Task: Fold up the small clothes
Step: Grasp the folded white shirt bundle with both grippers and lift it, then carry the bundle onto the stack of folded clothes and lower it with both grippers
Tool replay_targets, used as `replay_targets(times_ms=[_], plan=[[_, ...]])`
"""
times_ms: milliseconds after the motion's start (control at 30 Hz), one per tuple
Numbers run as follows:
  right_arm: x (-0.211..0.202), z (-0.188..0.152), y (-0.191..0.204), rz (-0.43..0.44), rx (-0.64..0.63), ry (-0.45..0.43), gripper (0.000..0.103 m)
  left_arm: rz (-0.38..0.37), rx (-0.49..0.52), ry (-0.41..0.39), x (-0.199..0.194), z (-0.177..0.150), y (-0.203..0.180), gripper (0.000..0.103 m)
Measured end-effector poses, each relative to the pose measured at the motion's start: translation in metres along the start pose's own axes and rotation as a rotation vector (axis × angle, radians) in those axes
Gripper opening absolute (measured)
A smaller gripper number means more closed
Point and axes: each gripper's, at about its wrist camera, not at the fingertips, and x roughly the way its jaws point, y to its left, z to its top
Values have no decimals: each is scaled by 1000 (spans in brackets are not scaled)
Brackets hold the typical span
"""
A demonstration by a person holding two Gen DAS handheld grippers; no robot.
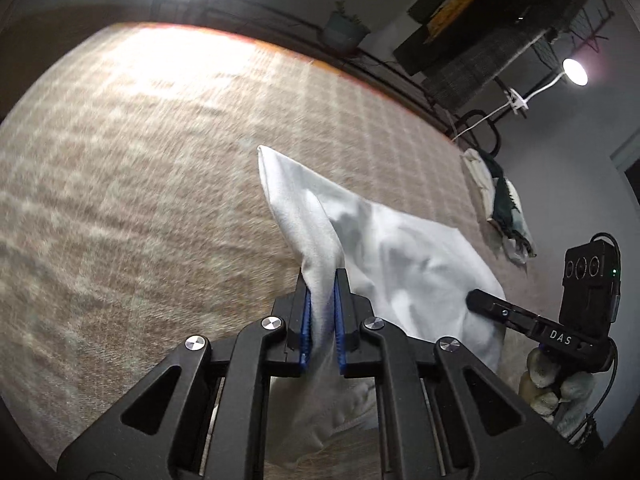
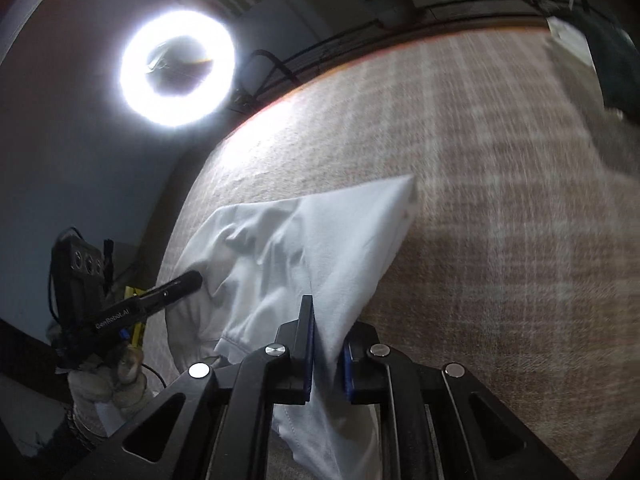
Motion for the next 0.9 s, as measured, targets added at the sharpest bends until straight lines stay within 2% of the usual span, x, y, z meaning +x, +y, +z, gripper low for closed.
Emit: replay_targets(times_ms=[267,467,733,900], plan=[[-31,14,2,-88,-59,-47,9,-55,50,0,0,2,-39,7],[-62,21,-18,-129,-56,-82,9,-89,117,4,10,5,-85,7],[-124,35,-69,-232,-78,-144,8,-143,192,-4,51,17,-162,7],[-162,47,-111,-305,-65,-190,8,-176,273,-20,80,25,-226,7]])
